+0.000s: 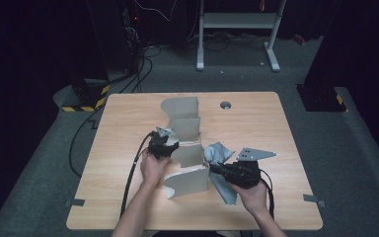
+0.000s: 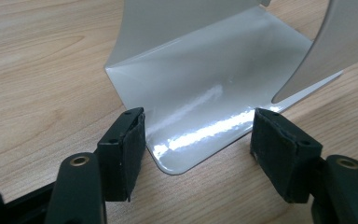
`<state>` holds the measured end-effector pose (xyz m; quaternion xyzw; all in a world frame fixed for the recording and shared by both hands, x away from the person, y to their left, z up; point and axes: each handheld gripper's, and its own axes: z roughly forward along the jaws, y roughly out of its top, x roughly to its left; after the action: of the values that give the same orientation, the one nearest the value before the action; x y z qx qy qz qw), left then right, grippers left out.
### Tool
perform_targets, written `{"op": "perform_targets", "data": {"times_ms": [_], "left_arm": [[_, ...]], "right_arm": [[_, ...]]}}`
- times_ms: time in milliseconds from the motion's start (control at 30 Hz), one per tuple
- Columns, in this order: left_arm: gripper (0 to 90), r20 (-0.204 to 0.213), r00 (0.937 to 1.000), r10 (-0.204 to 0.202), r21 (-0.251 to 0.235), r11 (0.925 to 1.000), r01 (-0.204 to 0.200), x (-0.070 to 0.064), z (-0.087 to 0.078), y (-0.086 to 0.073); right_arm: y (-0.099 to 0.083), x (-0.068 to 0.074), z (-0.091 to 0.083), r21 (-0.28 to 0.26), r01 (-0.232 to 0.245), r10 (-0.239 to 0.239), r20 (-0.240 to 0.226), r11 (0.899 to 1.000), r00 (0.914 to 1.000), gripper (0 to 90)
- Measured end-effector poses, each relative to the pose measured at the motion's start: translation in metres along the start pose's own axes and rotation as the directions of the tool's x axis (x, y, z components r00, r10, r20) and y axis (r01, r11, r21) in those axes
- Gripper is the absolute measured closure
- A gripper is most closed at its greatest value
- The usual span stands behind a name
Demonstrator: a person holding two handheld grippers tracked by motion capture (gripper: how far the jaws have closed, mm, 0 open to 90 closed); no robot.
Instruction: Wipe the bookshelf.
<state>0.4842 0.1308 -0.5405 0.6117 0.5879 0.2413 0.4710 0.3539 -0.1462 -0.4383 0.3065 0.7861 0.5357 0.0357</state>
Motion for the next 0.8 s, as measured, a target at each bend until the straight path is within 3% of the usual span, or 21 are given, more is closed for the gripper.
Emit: {"op": "perform_targets", "data": {"times_ms": [133, 300, 400, 467, 700, 800], "left_arm": [[35.9, 0.0, 1.0, -0.003, -0.001, 1.0, 0.003, 0.0, 0.0, 0.0], [35.9, 0.0, 1.0, -0.002, -0.001, 1.0, 0.002, 0.0, 0.0, 0.0], [35.9, 0.0, 1.0, -0.002, -0.001, 1.0, 0.002, 0.0, 0.0, 0.0], [35.9, 0.0, 1.0, -0.002, -0.001, 1.0, 0.002, 0.0, 0.0, 0.0], [35.9, 0.0, 1.0, -0.002, 0.0, 1.0, 0.002, 0.0, 0.0, 0.0], [36.0, 0.0, 1.0, -0.002, 0.0, 1.0, 0.002, 0.0, 0.0, 0.0]], "right_arm": [[-0.02, -0.007, 0.017, 0.078, -0.029, 0.027, 0.017, 0.997, 0.9995, 84.3], [-0.043, -0.018, 0.038, 0.17, -0.064, 0.054, 0.06, 0.983, 0.9967, 84.3], [-0.051, -0.022, 0.048, 0.215, -0.064, 0.047, 0.083, 0.975, 0.9954, 84.3], [-0.054, -0.025, 0.052, 0.227, -0.071, 0.054, 0.082, 0.971, 0.9952, 84.2], [-0.056, -0.03, 0.06, 0.257, -0.039, 0.005, 0.131, 0.966, 0.9914, 84.1], [-0.054, -0.034, 0.056, 0.265, -0.025, -0.025, 0.184, 0.964, 0.9826, 84.1]]}}
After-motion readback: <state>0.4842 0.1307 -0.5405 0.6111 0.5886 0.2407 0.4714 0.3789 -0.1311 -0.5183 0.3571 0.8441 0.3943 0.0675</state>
